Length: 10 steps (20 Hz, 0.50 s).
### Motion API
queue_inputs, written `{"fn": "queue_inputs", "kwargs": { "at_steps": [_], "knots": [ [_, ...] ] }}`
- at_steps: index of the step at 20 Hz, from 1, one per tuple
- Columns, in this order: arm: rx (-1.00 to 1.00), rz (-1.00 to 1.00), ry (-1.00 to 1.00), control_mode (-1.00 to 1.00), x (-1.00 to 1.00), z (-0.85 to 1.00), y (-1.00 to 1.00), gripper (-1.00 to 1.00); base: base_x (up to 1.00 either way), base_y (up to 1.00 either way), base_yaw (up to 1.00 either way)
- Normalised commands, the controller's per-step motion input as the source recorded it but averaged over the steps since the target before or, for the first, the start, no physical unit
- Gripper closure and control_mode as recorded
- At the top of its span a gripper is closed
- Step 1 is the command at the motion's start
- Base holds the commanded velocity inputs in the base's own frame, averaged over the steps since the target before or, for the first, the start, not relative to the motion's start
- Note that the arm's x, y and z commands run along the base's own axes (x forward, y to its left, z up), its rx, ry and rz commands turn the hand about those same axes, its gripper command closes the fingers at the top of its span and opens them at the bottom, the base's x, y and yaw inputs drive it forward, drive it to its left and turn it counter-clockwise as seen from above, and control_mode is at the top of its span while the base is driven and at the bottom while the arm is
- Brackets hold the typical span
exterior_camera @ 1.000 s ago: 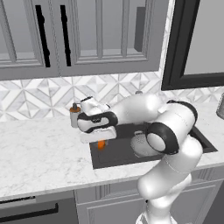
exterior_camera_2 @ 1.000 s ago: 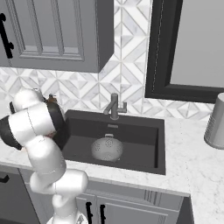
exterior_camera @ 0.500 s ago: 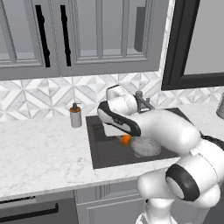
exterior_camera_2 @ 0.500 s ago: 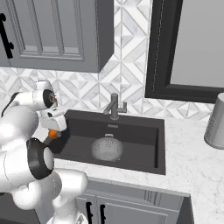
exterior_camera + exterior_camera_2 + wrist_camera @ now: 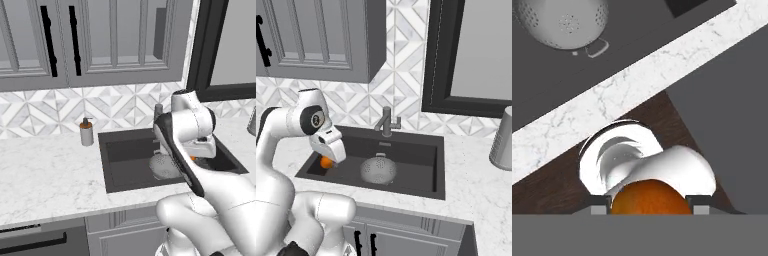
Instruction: Put the colander in the sink, put the tangerine in the colander, and turn on the sink faucet and pour water over the colander.
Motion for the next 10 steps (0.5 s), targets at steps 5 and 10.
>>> {"fn": "queue_inputs", "kwargs": {
  "at_steps": [5,10],
  "knots": [
    [0.04,0.0,-0.11,-1.0,-0.63,0.58,-1.0,1.0,0.0,0.0,0.0],
    [0.11,0.01,-0.03,-1.0,-0.12,0.25,-0.97,1.0,0.0,0.0,0.0]
  ]
}}
